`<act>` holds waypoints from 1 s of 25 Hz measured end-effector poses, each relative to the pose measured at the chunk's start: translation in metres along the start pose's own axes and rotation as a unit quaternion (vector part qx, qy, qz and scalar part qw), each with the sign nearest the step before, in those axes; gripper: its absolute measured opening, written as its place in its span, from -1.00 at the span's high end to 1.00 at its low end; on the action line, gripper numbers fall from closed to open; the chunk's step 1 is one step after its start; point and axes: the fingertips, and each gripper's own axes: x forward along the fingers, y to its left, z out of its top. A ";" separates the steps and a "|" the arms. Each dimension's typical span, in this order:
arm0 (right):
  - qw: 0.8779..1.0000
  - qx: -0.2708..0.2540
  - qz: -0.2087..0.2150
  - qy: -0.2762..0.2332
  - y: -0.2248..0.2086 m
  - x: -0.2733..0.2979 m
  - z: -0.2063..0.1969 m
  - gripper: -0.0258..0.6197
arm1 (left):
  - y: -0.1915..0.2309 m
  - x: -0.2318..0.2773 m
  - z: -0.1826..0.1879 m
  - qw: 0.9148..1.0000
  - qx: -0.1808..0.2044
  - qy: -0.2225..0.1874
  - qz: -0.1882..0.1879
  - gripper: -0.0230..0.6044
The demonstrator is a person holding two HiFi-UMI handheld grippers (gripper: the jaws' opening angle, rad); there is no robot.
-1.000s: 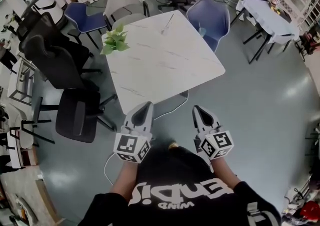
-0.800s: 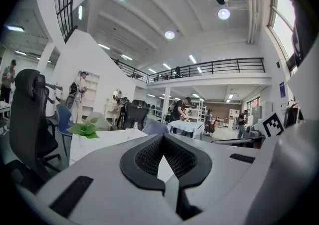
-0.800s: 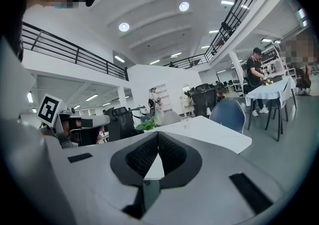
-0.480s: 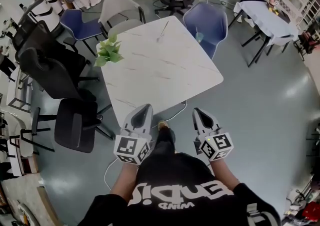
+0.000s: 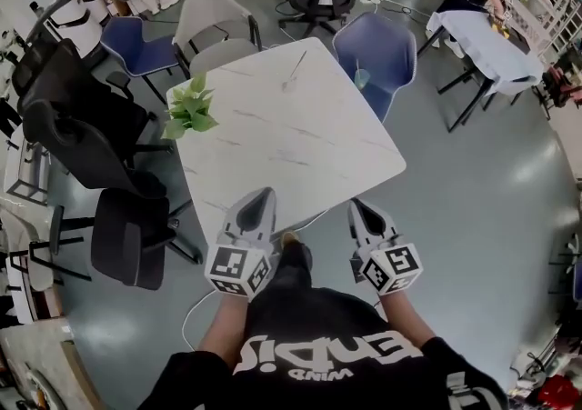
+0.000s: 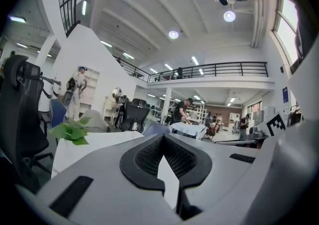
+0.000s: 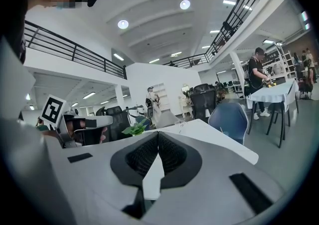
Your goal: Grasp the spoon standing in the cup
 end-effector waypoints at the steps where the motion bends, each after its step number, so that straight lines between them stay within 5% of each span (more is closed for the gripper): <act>1: 1.000 -0.001 0.001 0.000 -0.003 0.007 0.003 0.88 | 0.004 0.007 0.001 1.000 -0.001 0.001 0.000 0.88; 25: 1.000 0.004 0.019 -0.003 -0.060 0.151 0.057 0.88 | 0.084 0.147 0.045 1.000 0.000 0.010 -0.021 0.88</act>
